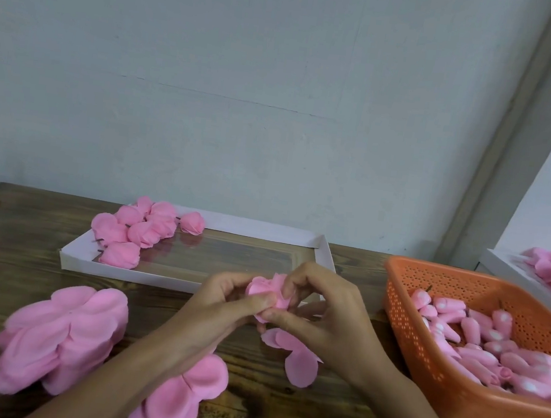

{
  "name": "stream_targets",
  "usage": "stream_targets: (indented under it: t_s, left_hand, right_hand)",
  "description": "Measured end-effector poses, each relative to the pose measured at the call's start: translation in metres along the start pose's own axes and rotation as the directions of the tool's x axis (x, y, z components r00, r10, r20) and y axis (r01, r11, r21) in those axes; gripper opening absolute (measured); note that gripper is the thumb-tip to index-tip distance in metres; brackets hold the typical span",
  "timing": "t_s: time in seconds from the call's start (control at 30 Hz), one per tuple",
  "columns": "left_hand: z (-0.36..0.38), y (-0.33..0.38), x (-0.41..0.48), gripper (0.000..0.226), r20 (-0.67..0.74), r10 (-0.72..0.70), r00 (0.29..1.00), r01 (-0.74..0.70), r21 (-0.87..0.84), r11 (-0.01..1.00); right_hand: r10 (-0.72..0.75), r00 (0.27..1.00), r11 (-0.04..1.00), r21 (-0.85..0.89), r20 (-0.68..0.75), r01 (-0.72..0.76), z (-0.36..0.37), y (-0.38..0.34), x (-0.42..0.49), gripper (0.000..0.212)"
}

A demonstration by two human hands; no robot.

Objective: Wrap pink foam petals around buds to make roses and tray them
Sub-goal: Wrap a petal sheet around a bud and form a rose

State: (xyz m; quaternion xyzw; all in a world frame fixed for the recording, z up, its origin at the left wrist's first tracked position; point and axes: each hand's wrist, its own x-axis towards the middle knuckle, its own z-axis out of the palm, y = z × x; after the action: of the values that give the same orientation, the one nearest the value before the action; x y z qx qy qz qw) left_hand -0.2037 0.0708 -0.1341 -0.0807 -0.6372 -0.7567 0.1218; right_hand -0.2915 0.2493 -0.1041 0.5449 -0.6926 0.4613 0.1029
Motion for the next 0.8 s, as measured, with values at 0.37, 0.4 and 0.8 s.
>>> stream_targets:
  t_s: [0.37,0.4,0.8]
  left_hand:
    - [-0.0009,-0.0036,0.0040,0.029,-0.059,0.018,0.998,-0.020,-0.035,0.999]
    - [-0.0010,-0.0038,0.0037,0.029,-0.053,0.026,0.998,-0.027,-0.022,0.999]
    - [0.0013,-0.0060,0.0023,0.030,-0.100,0.088,0.991,-0.079,0.087,0.993]
  right_hand:
    - [0.235,0.972,0.909,0.355,-0.003,-0.219,-0.0047,0.0018,-0.0005,0.018]
    - [0.242,0.970,0.904,0.365,-0.010,-0.221,-0.0045,0.0017,-0.0001,0.020]
    - [0.181,0.983,0.916,0.362,0.005,-0.171,0.0028,0.0012,-0.0007,0.025]
